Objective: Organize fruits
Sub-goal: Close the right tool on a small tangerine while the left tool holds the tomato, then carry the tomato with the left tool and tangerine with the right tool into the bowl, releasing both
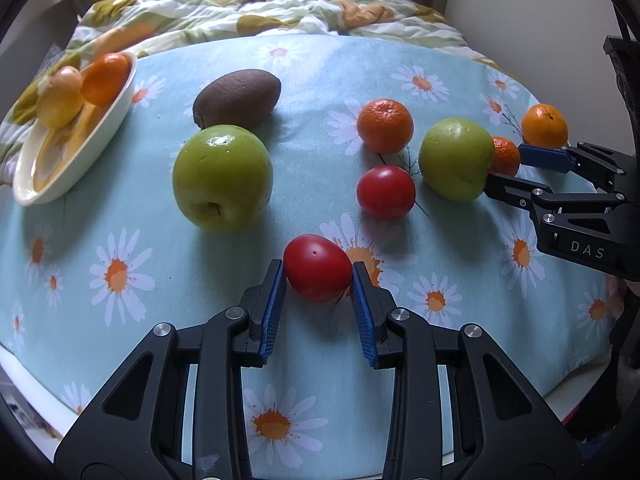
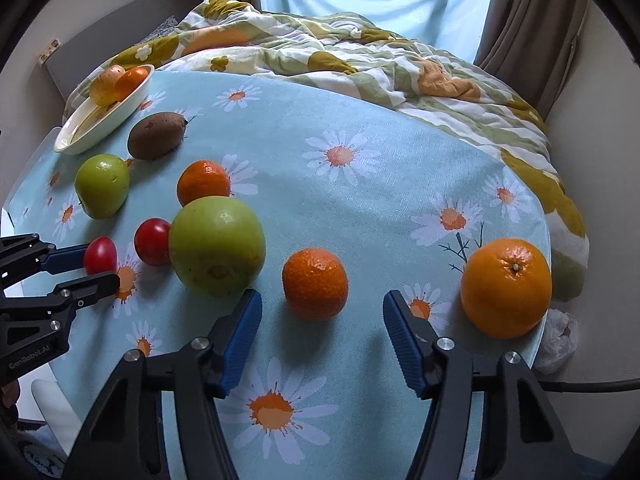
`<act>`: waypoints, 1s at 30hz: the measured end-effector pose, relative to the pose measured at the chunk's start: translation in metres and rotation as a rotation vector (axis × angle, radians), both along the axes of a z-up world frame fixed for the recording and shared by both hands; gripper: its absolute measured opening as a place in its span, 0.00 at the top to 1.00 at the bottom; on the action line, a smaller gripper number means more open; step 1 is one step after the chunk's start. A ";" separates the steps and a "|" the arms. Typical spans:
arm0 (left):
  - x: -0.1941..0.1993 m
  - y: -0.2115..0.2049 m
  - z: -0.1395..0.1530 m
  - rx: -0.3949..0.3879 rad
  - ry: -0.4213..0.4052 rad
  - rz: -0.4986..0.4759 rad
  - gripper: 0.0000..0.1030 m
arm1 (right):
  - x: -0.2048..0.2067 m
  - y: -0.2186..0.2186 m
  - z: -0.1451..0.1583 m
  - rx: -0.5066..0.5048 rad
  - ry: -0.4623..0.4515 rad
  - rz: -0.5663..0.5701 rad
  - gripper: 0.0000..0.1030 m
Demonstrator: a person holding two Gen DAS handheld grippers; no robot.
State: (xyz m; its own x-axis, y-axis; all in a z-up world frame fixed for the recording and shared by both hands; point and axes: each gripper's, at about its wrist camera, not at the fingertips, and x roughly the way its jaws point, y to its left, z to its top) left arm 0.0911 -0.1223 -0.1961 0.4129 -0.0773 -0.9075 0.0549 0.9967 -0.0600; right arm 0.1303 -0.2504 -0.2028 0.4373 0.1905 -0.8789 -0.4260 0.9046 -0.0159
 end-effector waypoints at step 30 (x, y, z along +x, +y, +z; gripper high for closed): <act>-0.013 0.020 0.046 -0.016 -0.079 0.039 0.62 | -0.005 0.002 0.033 0.059 -0.026 -0.018 0.71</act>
